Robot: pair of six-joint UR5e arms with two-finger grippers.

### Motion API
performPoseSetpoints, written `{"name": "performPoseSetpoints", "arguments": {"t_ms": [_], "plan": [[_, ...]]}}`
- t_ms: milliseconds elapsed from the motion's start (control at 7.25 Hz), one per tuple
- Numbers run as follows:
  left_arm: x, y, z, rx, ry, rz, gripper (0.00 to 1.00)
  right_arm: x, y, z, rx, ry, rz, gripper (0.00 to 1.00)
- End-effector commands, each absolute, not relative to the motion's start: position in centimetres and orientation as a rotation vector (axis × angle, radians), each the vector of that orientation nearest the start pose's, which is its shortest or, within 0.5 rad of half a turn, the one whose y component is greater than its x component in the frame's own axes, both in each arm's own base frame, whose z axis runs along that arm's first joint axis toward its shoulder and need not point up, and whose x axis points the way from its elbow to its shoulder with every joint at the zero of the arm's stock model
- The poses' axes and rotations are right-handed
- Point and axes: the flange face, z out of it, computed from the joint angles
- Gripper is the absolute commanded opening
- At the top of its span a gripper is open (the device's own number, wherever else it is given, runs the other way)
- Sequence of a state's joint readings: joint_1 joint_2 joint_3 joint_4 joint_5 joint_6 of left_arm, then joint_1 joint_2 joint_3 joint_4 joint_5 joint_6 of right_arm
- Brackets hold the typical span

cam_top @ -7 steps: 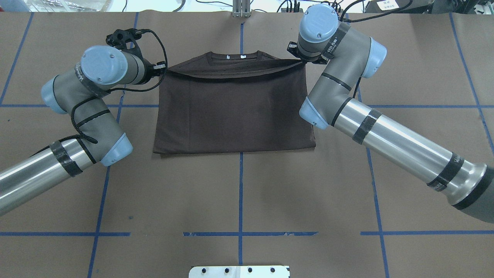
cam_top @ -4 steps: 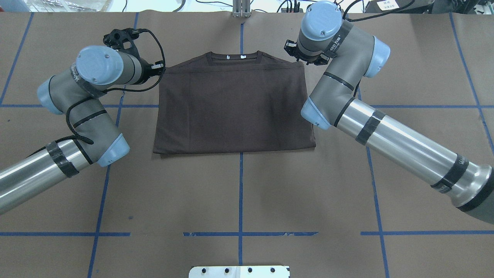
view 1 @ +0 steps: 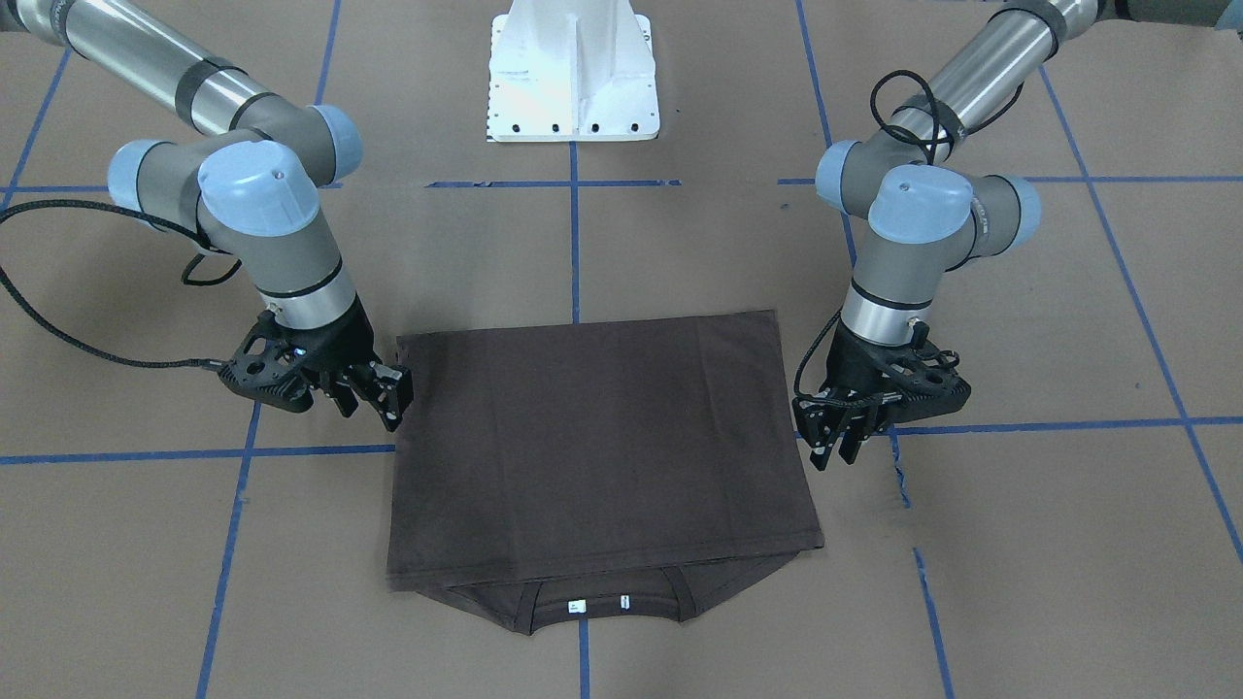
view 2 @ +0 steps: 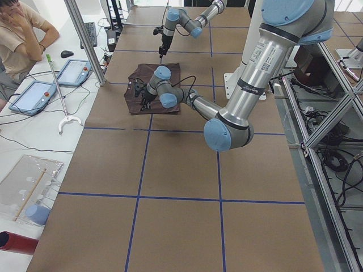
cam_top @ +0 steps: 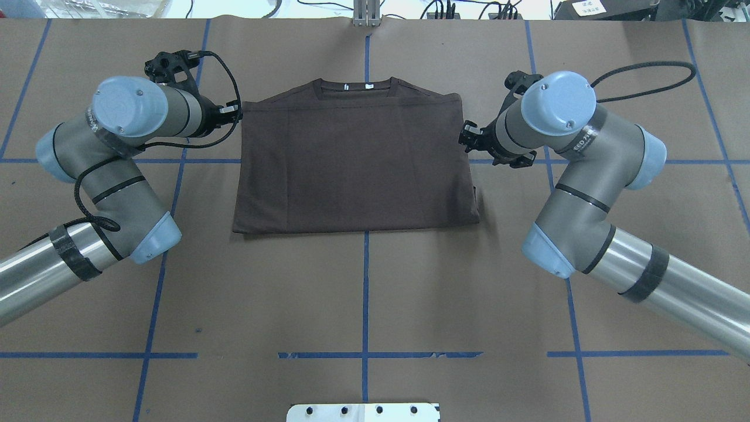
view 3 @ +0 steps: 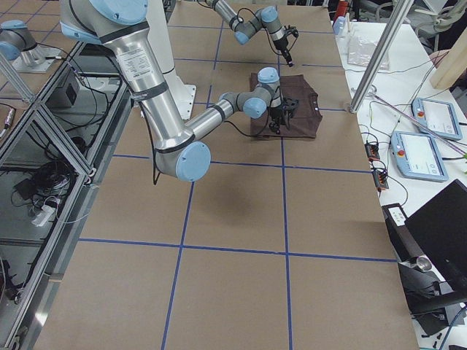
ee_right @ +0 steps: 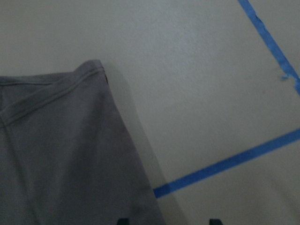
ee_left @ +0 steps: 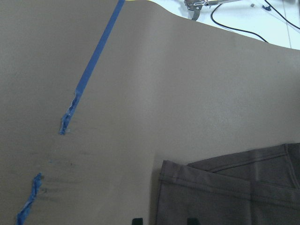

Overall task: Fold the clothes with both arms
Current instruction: 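Release the hem at the collar and move the right gripper to the folded edge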

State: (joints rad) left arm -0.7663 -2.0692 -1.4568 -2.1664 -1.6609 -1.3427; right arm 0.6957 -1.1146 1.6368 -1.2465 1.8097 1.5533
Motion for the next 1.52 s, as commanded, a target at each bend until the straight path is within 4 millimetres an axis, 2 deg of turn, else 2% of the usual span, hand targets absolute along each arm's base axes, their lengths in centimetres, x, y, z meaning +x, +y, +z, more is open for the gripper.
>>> {"name": "performPoseSetpoints", "arguments": {"t_ms": [0,138,414,690,828,966,1103,1241,1379], "plan": [[42.3,-57.4,36.0,0.381,0.919,-0.471,0.47,-46.2,-46.1,34.0,0.003,-0.901,0.581,0.69],[42.2,-57.3,36.2,0.380,0.916,-0.474,0.47,-47.0,-44.7,35.9,-0.005,-0.868,0.572,0.69],[41.9,-57.1,36.0,0.382,0.919,-0.484,0.48,-47.6,-44.5,36.5,0.001,-0.855,0.570,0.67],[41.7,-57.0,35.6,0.383,0.927,-0.492,0.48,-47.9,-44.3,36.5,-0.003,-0.853,0.568,0.40],[41.3,-56.6,36.0,0.382,0.924,-0.493,0.48,-47.9,-44.1,36.4,-0.003,-0.856,0.565,0.40],[41.2,-56.6,36.1,0.383,0.922,-0.494,0.48,-47.9,-44.1,36.0,-0.005,-0.859,0.570,0.17],[41.1,-56.4,35.7,0.387,0.930,-0.493,0.48,-48.0,-43.8,36.2,-0.007,-0.859,0.566,0.00],[41.0,-56.3,35.5,0.389,0.934,-0.494,0.48,-48.0,-43.6,36.1,-0.007,-0.864,0.562,0.00],[40.9,-56.2,35.1,0.387,0.942,-0.501,0.47,-47.2,-43.2,34.4,-0.001,-0.893,0.558,0.00]]}}
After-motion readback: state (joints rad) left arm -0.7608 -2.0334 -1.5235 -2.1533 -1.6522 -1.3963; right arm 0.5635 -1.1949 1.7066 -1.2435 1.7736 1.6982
